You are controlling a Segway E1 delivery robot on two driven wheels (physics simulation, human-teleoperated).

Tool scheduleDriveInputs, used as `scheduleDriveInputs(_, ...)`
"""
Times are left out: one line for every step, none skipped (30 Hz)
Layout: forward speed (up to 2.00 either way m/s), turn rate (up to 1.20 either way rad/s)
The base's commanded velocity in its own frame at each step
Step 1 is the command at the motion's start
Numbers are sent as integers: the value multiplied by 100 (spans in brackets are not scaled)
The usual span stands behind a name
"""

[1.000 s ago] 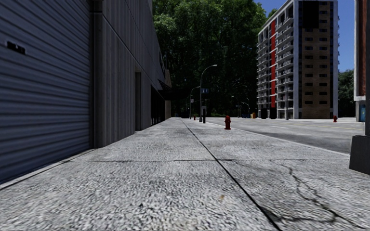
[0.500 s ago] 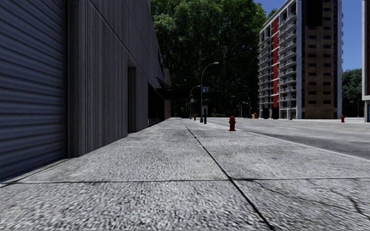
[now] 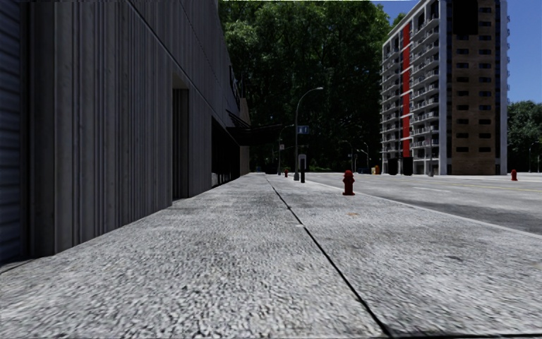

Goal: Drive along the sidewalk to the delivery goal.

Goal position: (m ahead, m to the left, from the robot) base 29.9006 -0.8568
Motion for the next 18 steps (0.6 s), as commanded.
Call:
scheduleDriveInputs(200,0)
scheduleDriveInputs(200,0)
scheduleDriveInputs(200,0)
scheduleDriveInputs(200,0)
scheduleDriveInputs(200,0)
scheduleDriveInputs(200,0)
scheduleDriveInputs(200,0)
scheduleDriveInputs(200,0)
scheduleDriveInputs(200,0)
scheduleDriveInputs(200,0)
scheduleDriveInputs(200,0)
scheduleDriveInputs(200,0)
scheduleDriveInputs(200,0)
scheduleDriveInputs(200,0)
scheduleDriveInputs(200,0)
scheduleDriveInputs(200,0)
scheduleDriveInputs(200,0)
scheduleDriveInputs(200,0)
